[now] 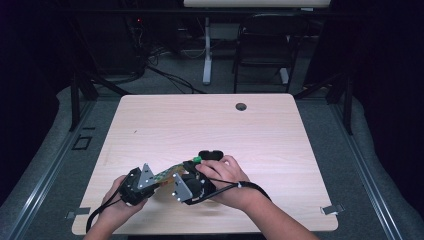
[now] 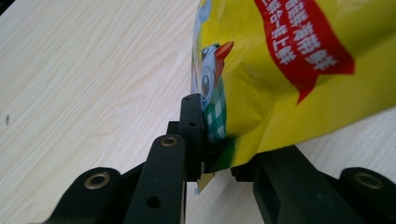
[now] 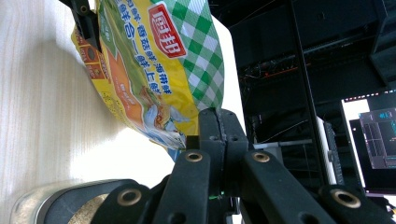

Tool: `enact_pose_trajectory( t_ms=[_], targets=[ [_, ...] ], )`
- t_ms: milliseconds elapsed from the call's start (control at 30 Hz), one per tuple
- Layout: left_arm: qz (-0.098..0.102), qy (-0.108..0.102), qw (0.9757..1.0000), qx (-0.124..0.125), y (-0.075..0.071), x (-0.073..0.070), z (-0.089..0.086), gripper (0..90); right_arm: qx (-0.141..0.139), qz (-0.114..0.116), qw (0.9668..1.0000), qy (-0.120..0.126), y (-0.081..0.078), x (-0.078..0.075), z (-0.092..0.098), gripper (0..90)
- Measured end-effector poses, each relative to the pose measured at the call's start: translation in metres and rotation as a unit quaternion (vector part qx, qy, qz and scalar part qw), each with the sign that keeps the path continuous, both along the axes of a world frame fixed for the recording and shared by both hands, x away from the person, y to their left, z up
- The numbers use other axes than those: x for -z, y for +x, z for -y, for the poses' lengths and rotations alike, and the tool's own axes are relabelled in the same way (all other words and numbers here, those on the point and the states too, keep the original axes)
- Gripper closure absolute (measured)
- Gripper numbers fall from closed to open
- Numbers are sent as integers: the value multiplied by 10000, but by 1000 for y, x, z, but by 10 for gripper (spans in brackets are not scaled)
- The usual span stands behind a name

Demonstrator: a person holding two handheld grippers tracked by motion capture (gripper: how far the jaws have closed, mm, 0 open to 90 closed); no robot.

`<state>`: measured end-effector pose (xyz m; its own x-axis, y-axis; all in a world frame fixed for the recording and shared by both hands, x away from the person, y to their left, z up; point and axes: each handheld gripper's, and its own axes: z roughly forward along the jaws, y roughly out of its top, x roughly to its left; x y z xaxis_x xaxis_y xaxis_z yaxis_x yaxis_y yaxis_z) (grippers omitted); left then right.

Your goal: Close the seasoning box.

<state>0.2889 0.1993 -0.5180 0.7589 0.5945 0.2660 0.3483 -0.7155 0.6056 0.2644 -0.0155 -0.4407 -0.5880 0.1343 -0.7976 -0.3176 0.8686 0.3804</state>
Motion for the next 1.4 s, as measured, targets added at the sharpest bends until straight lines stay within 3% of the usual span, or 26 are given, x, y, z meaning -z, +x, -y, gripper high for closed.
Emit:
enact_pose_trajectory(
  t_ms=[267,567,667,733,800,1033,1067,1100,1200,1233,1367,1400],
  targets=[
    [-38,-109,9999,40,1,2,-2,833,-18,-120,9999,68,1,-2,0,877],
    [-174,-372,9991,-50,5,4,-11,841,99,-435,9976,532,8,-15,13,649],
    [-196,-430,9988,-133,7,4,-15,841,190,-506,9966,626,12,-17,20,619],
    [-255,-542,9980,-185,8,5,-19,841,362,-673,9934,858,20,-16,33,585],
    [-295,-599,9976,-193,9,5,-21,841,437,-754,9928,828,21,-17,35,575],
    [-386,-784,9959,-244,13,7,-25,840,744,-1255,9848,938,47,-3,44,540],
    [-391,-821,9955,-263,13,8,-26,839,800,-1379,9825,959,54,1,45,508],
    [-408,-839,9953,-274,13,8,-27,839,800,-1379,9825,959,54,1,45,508],
    [-496,-1003,9932,-333,17,10,-31,838,851,-1607,9790,926,64,7,45,488],
    [-496,-1003,9932,-333,17,10,-31,838,851,-1607,9790,926,64,7,45,488],
    [-588,-1160,9907,-389,21,11,-36,837,895,-1945,9716,1012,67,10,46,554],
    [-619,-1228,9896,-420,22,12,-37,836,880,-1940,9713,1060,66,11,46,564]
  ],
)
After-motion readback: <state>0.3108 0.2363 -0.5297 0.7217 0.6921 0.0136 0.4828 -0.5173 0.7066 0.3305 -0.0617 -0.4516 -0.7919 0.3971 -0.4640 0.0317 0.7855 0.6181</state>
